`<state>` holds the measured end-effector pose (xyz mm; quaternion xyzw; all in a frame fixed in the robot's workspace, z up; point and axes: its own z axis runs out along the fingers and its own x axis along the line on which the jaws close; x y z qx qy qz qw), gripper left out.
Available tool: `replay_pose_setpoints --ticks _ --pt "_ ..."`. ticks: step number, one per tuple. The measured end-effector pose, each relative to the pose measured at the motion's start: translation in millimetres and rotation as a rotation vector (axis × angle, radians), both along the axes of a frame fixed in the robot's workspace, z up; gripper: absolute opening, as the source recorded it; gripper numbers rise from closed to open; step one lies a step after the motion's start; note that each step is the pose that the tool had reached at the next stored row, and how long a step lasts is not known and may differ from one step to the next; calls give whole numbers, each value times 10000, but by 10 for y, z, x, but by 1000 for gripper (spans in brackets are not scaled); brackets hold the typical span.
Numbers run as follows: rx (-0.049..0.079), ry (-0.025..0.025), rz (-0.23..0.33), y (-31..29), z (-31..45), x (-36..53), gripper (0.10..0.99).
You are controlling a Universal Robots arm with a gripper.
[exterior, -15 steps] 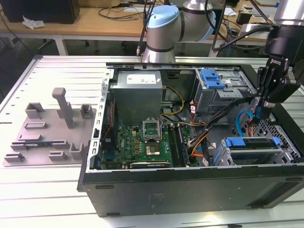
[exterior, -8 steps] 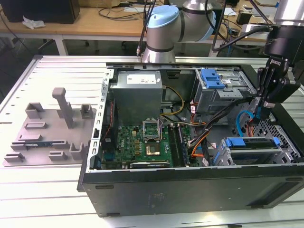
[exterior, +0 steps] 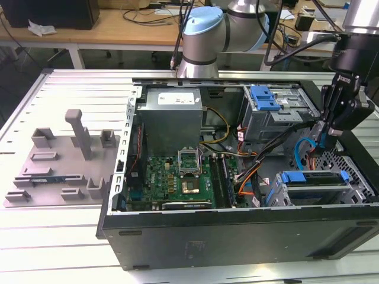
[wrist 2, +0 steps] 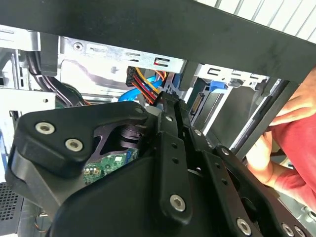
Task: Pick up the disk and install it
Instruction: 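Insert the first disk wire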
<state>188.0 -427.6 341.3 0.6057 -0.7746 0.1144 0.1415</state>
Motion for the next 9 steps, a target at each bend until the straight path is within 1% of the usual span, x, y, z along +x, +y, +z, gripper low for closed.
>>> replay_pose_setpoints --ticks 5,7,9 --pt "5 1 -1 -17 30 -5 165" --pt "6 1 -1 -23 84 -9 165" --pt "9 1 -1 -32 114 -14 165"
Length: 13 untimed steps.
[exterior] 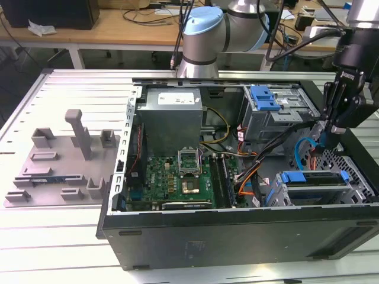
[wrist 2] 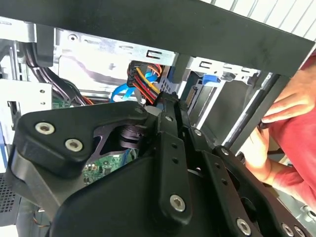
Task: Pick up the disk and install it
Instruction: 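Insert the first disk wire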
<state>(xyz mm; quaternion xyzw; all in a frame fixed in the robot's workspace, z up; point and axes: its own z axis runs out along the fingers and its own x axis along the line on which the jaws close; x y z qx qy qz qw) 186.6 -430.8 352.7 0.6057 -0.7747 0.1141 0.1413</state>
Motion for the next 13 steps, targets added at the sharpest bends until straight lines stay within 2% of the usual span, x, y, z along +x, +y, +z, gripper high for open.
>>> replay_pose_setpoints --ticks 2,5,6,8,13 --pt "108 -2 25 -54 32 -9 165" --pt "264 -5 56 -105 56 -18 165" --pt "351 -8 69 -132 61 -21 165" --pt "622 -18 84 -225 62 -29 165" --pt "860 -28 116 -346 65 -51 165"
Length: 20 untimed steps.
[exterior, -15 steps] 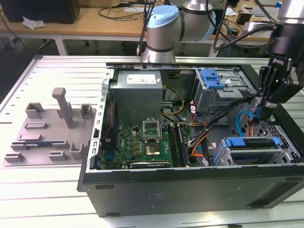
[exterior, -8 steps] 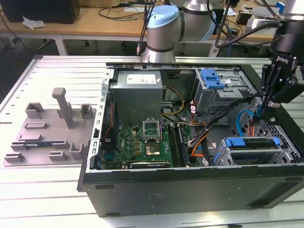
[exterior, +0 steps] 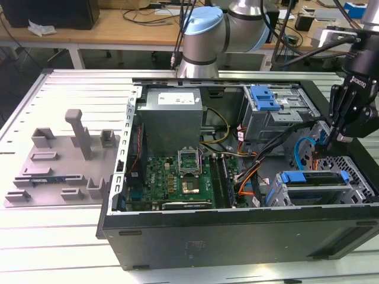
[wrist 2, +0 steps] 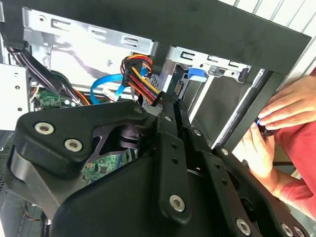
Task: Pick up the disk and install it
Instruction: 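Insert the first disk wire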
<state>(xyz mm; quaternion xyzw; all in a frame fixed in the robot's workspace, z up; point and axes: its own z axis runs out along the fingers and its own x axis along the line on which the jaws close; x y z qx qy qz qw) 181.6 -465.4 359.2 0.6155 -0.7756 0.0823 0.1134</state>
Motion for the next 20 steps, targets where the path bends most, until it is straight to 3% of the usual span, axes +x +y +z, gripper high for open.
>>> replay_pose_setpoints --ticks 5,9,13,17,18,20 --pt "267 -7 374 -46 4 -29 165" --pt "385 -10 586 -60 7 -39 165" --pt "637 -22 709 -108 8 -52 165" --pt "1137 -79 726 -227 10 -54 165" --pt "1184 -81 738 -267 11 -61 165" --pt "1199 -68 958 -290 11 -87 165"
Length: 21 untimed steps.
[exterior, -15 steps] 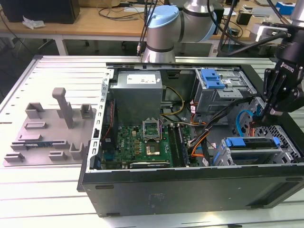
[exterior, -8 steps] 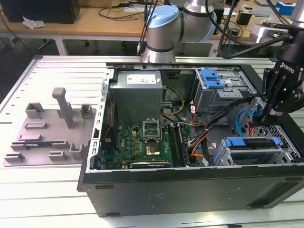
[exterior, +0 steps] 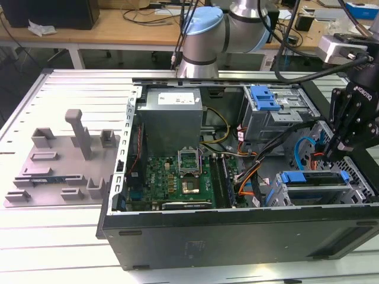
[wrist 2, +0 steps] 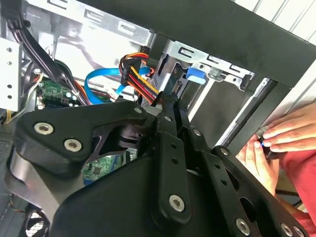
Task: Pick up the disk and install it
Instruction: 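Insert the first disk wire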
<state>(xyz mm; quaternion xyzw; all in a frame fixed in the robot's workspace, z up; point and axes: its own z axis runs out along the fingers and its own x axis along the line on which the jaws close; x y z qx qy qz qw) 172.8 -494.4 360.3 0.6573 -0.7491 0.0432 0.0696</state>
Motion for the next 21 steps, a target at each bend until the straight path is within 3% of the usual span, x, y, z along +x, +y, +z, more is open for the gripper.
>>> replay_pose_setpoints --ticks 5,11,14,18,21 --pt "40 -28 487 -9 1 -8 165" --pt "215 -133 915 -17 4 -8 165" --pt "321 -154 987 -52 6 -24 165" --pt "518 -169 992 -144 6 -36 165" --pt "536 -171 955 -177 6 -38 165"
